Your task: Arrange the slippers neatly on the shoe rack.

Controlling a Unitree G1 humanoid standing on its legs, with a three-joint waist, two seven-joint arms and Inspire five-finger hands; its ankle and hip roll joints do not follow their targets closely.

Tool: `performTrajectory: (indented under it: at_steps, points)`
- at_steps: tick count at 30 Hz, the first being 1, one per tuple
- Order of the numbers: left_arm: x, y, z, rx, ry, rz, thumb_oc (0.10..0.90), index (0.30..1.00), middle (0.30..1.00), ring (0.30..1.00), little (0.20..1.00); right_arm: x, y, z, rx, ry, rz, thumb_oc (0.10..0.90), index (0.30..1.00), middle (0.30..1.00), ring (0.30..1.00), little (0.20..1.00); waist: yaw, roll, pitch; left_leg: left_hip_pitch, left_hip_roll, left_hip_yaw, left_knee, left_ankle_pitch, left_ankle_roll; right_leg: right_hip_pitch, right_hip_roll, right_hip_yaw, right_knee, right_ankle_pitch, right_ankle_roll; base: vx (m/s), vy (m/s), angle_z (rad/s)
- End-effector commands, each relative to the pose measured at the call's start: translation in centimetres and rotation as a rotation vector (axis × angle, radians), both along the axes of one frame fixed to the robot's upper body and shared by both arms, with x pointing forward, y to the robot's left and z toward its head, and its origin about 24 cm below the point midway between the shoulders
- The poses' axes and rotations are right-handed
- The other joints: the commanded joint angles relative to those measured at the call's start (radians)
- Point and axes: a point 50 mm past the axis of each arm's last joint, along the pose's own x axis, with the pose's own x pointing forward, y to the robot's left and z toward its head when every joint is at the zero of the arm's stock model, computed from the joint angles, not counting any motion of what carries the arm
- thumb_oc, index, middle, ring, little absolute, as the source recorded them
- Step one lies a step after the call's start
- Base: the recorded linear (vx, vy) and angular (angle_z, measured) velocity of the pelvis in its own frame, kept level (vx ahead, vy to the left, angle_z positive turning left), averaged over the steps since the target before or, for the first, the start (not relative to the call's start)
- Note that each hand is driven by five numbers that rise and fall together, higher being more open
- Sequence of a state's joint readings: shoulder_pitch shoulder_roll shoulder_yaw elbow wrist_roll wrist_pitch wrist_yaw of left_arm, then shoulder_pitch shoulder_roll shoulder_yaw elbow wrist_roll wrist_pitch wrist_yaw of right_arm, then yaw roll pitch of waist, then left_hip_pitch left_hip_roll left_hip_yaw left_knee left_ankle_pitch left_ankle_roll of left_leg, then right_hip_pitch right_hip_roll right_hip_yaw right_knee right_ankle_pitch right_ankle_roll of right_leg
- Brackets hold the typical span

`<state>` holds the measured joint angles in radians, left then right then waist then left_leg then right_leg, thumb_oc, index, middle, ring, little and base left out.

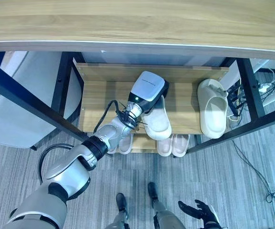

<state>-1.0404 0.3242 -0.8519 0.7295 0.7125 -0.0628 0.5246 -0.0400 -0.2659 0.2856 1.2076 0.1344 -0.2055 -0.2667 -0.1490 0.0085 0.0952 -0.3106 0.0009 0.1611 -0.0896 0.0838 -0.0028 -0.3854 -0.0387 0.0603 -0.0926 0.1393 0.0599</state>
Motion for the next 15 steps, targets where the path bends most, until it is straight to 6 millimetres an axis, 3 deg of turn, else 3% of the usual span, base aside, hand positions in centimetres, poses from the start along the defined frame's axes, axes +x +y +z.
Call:
performTrajectory:
  at_steps: [1, 15]
  points:
    - [0.4, -3.6, 4.9, -0.047, -0.121, -0.077, 0.4, 0.3, 0.3, 0.3, 0.3, 0.8, -3.7, 1.6, -0.129, -0.056, -0.007, 0.8, 0.9, 0.9, 0.9, 0.9, -0.02, 0.022, -0.001, -0.009, 0.01, -0.053, 0.002, -0.049, -0.053, -0.004, -0.054, -0.028, 0.012, -0.045, 0.115, 0.0, 0.0, 0.0]
    - [0.1, -5.8, 5.4, -0.122, -0.112, -0.086, 0.4, 0.3, 0.3, 0.3, 0.3, 0.8, -4.0, 1.8, -0.144, -0.067, -0.006, 0.8, 0.9, 0.9, 0.9, 0.9, -0.051, 0.023, 0.003, -0.027, 0.016, -0.039, 0.002, -0.05, -0.057, -0.039, -0.049, -0.015, 0.014, -0.037, 0.112, 0.0, -0.01, -0.01]
